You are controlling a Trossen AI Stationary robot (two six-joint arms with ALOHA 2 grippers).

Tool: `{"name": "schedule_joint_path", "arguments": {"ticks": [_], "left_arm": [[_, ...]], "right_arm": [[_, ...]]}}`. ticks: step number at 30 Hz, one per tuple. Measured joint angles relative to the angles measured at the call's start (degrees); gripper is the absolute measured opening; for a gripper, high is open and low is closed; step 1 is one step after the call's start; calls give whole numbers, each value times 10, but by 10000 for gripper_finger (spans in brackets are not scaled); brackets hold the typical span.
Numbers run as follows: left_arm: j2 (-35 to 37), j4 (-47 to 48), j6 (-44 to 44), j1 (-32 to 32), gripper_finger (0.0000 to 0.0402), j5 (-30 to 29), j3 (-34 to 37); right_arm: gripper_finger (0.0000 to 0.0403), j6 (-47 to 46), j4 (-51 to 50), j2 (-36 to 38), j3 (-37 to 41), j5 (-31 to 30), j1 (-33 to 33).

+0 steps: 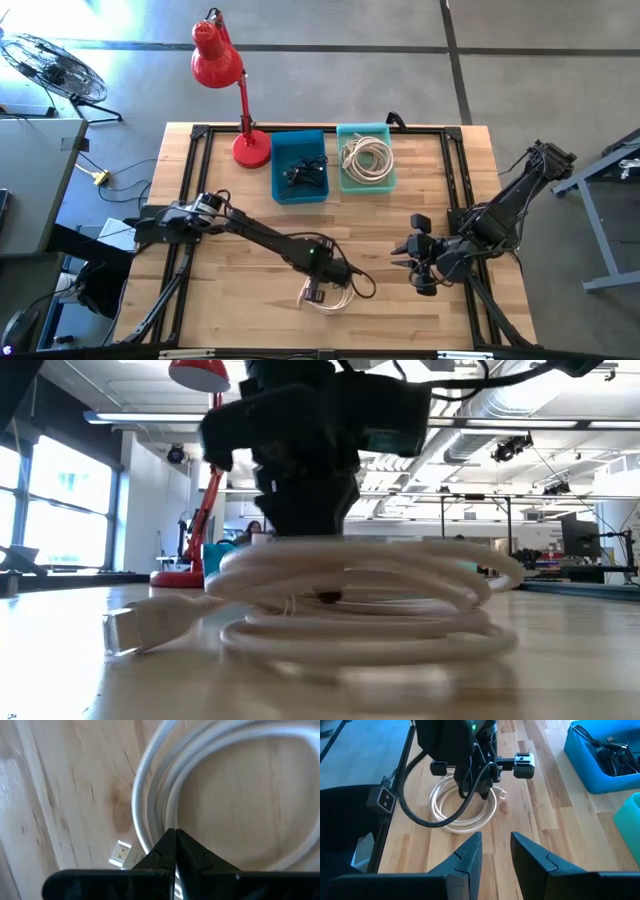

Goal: Pick & Place USB Port
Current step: Put the white hdmi cable into the green bin

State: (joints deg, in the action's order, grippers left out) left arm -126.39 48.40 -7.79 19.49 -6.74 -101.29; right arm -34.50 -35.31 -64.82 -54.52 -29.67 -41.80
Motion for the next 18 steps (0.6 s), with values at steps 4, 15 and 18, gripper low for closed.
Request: {"name": "schedule_joint_path", "arguments": {"ticks": [4, 15, 18], "left_arm": [[0, 1, -4, 1, 0, -2, 0], [1, -2, 47, 3, 0, 7, -1], [1, -2, 56, 4, 7, 17, -1]], "right_arm": [[94, 0, 0, 0, 0, -1, -5], [94, -2, 0, 0, 0, -15, -26], [94, -2, 0, 0, 0, -15, -26]]}}
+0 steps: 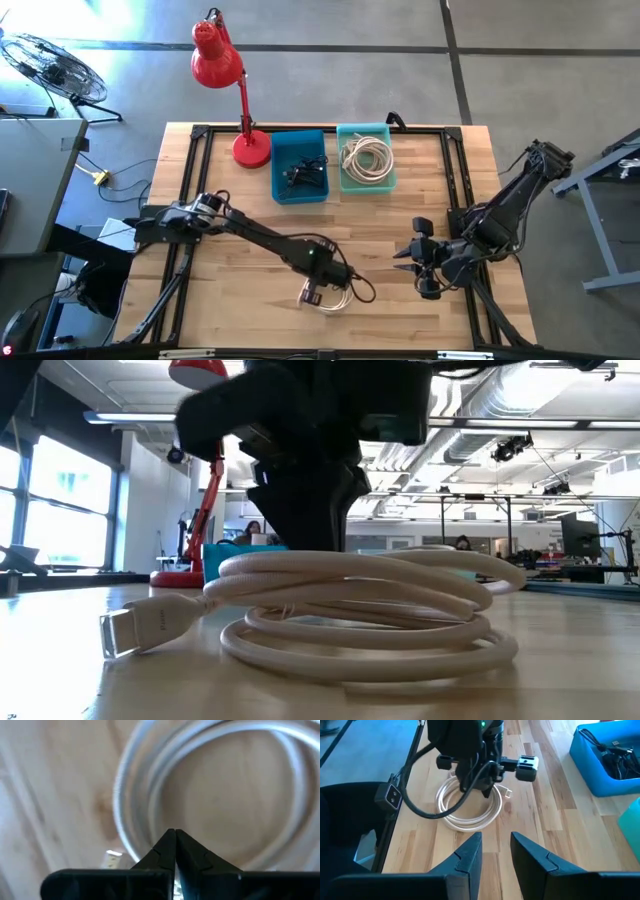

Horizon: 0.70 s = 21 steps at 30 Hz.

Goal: Pick & Place USB Port
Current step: Put the white hdmi cable into the green bin

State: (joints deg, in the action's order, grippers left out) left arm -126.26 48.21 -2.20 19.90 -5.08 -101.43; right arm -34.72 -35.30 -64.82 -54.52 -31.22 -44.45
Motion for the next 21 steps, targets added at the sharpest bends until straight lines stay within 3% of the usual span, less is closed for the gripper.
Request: {"name": "schedule_joint_path", "arguments": {"ticks": [5, 13, 21], "left_arm": [[1, 37, 20, 0, 35, 23, -35], [2, 146, 46, 0, 98, -7, -121], [-2, 163, 65, -1, 180, -63, -102]], "right_arm": [[94, 0, 0, 0, 0, -1, 0], [94, 0, 0, 0, 0, -3, 0], [94, -5, 0, 0, 0, -2, 0]]}}
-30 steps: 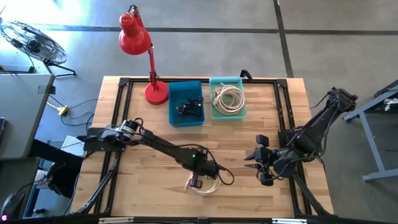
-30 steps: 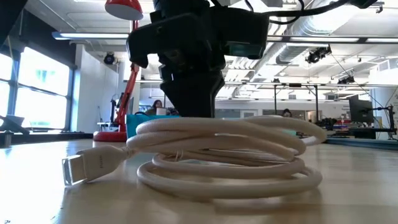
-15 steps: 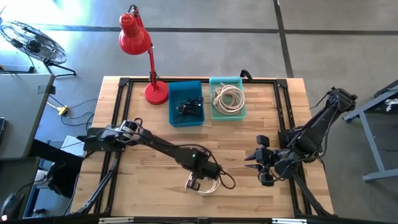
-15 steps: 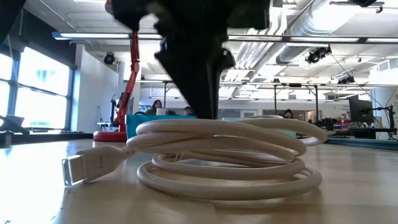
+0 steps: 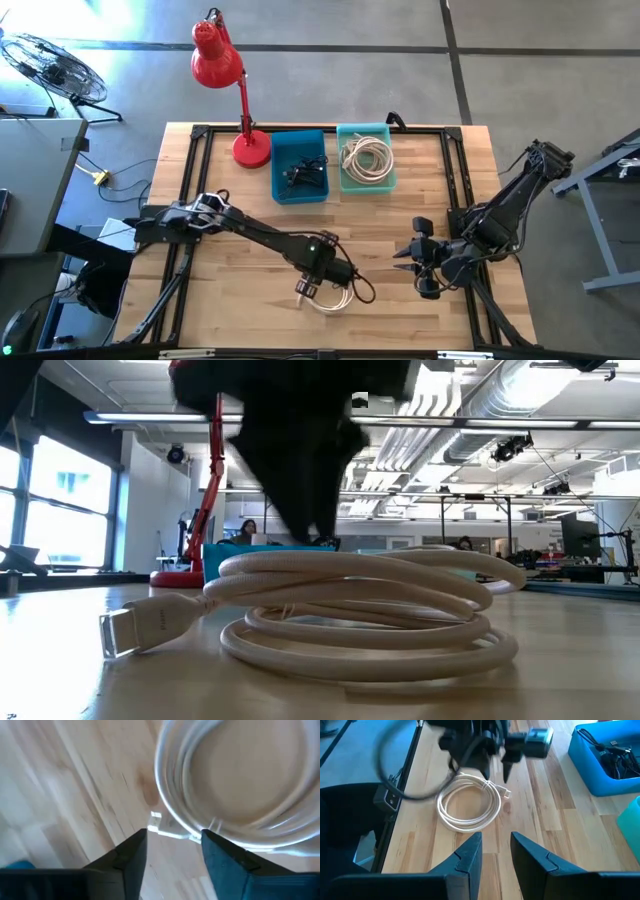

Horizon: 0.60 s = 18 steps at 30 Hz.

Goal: Pick & Place USB Port
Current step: Put the white hdmi cable into the green bin

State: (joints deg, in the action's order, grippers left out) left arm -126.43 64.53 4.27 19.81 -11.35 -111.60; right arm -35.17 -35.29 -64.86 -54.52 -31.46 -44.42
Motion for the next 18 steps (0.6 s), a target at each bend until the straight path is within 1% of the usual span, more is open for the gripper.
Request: {"name": "schedule_joint_path", "arguments": {"ticks": [3, 6, 12, 15, 18], "left_arm": [[-4, -7, -4, -4, 198, -9, 28], [-2, -20, -28, -8, 208, -10, 50], [-2, -57, -46, -16, 211, 13, 85], [-2, -73, -48, -18, 211, 31, 92], [-2, -73, -48, -19, 211, 33, 93]], "right_arm": [[94, -4, -1, 0, 0, 1, 0], [94, -4, -3, 0, 0, 1, -2], [94, -4, -3, -1, 0, 2, -4], [94, -4, -3, -1, 0, 2, -4], [94, 0, -3, -1, 0, 2, -4]]}}
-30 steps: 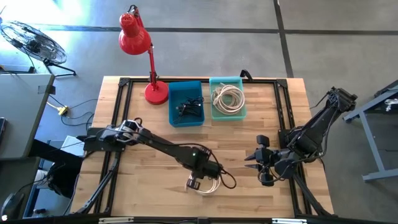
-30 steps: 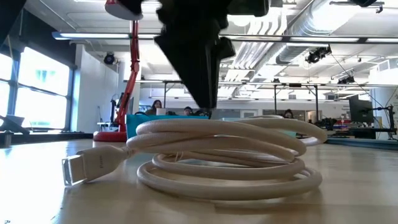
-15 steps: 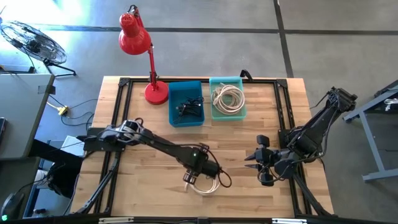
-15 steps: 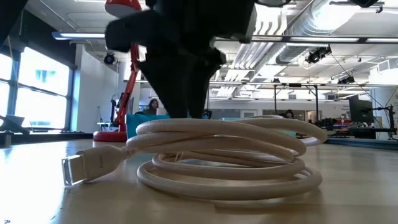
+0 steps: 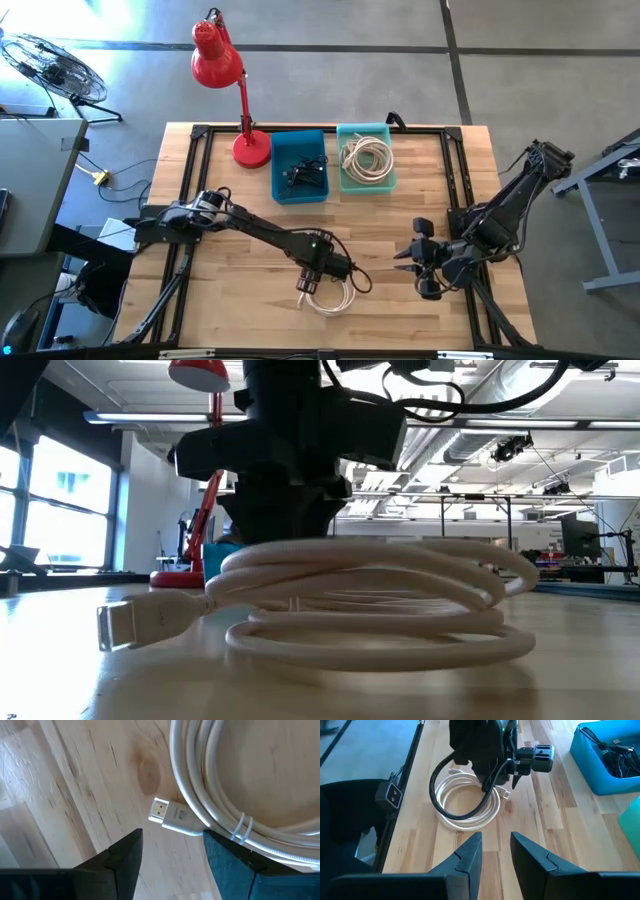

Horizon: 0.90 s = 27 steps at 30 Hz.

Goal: Pick & Place USB Port
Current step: Put the white hdmi cable into the green bin

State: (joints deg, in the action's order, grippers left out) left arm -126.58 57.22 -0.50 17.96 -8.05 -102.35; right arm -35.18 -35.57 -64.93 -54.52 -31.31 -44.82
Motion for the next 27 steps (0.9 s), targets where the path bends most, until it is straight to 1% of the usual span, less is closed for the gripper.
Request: {"name": "schedule_joint_path", "arguments": {"ticks": [16, 22, 27], "left_arm": [[0, -4, 7, 0, 211, 19, 0], [0, -5, 106, 4, 211, 19, 0], [0, -5, 226, 14, 211, -14, 0]], "right_arm": [[94, 7, -6, 0, 0, 0, 0], [94, 7, -6, 0, 0, 0, 0], [94, 7, -6, 0, 0, 0, 0]]}}
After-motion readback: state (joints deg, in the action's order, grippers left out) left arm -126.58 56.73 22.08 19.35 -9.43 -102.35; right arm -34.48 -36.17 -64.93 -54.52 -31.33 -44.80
